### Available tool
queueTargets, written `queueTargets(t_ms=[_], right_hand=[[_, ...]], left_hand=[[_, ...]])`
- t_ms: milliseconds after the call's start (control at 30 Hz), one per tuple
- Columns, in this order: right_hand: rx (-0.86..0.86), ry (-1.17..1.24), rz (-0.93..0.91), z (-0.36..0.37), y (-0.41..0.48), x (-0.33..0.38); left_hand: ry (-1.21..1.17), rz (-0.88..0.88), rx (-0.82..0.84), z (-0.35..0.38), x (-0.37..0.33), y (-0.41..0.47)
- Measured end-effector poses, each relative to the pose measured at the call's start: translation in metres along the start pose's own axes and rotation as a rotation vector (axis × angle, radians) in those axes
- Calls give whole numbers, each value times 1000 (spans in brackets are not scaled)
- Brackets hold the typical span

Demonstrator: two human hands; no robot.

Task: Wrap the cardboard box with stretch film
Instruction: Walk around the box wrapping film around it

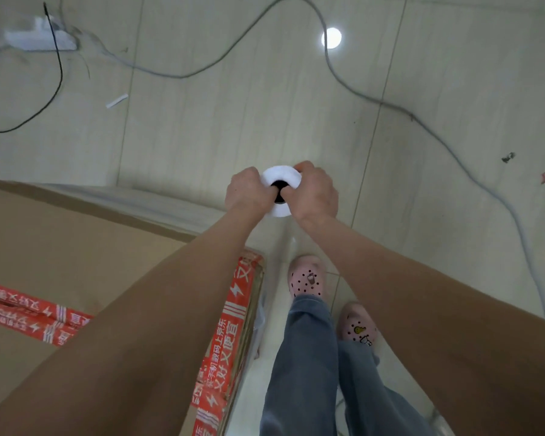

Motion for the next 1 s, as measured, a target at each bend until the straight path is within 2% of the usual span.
queueTargets(t_ms=[133,233,333,500,600,767,833,1000], right_hand=[[52,83,66,19,7,16],[164,148,164,33,6,21],[161,142,150,36,11,29],[233,-9,43,39,23,43],[226,-55,-13,38,31,54],[45,104,50,41,37,65],[86,122,96,46,41,74],[231,-50,26,59,51,98]], left_hand=[[-225,-211,-11,-8,26,10],[-266,-214,31,-13,35,12],[-156,-107,27,-20,32,21],[107,249,-34,-31,4,35],[175,323,-56,-35,-2,43],[5,72,-83,-51,9,62],[-53,-14,-61,-53,16,66],[-112,-95,-17,-56,30,77]])
Point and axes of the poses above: each hand's wrist, its own y-axis towards the middle knuckle, its own z-axis out of the palm, x = y × z, the point moved 4 cm from there along y, towards the middle knuckle, and after that the axes turned 11 degrees about -x, right-handed, at the moved point
